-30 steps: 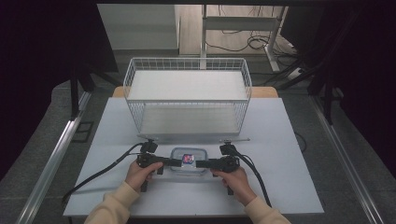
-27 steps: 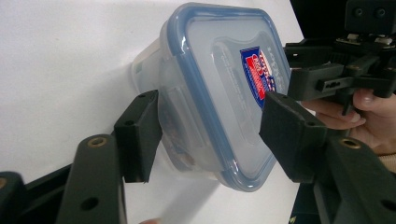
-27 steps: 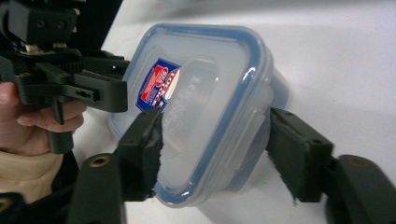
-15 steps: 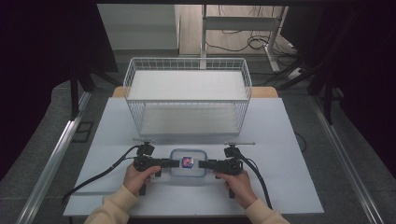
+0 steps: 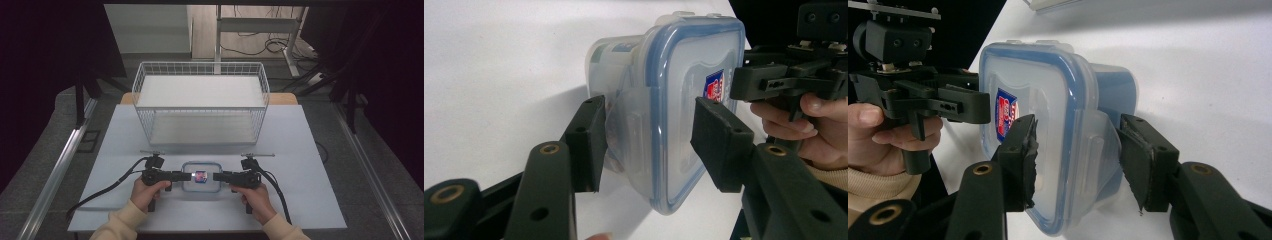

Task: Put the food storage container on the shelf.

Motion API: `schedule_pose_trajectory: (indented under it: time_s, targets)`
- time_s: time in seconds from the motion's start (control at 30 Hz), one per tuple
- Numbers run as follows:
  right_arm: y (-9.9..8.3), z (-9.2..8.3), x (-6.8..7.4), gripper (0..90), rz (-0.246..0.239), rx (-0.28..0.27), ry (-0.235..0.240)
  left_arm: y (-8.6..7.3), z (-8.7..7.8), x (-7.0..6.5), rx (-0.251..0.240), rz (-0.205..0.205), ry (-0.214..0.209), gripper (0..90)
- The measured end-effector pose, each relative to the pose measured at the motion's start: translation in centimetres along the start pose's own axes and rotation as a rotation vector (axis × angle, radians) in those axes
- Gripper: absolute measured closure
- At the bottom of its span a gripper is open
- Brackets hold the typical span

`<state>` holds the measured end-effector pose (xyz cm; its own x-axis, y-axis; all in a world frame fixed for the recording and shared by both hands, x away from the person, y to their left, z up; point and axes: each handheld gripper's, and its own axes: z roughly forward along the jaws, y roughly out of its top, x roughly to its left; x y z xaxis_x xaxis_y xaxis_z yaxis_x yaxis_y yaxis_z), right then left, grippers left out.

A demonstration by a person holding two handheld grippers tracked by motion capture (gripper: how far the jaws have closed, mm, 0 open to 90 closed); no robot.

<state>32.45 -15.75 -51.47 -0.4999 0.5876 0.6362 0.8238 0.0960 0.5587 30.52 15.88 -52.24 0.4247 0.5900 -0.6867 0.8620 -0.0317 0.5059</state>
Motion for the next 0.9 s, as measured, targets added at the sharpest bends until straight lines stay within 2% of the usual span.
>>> schedule_pose_trajectory:
  time_s: [0.33, 0.87, 0.9]
  targets:
    - [0.1, -0.2, 0.2, 51.0, -0.024, -0.002, -0.001, 0.0, -0.2, -0.3, -0.005, 0.005, 0.001, 49.7]
    - [0.9, -1.0, 1.7, 51.1, -0.089, -0.036, -0.008, 0.7, -1.3, -1.0, -0.041, 0.021, -0.025, 49.9]
    - [1.0, -1.1, 1.8, 51.2, -0.091, -0.038, -0.01, 0.8, -1.4, -1.2, -0.041, 0.032, -0.018, 49.9]
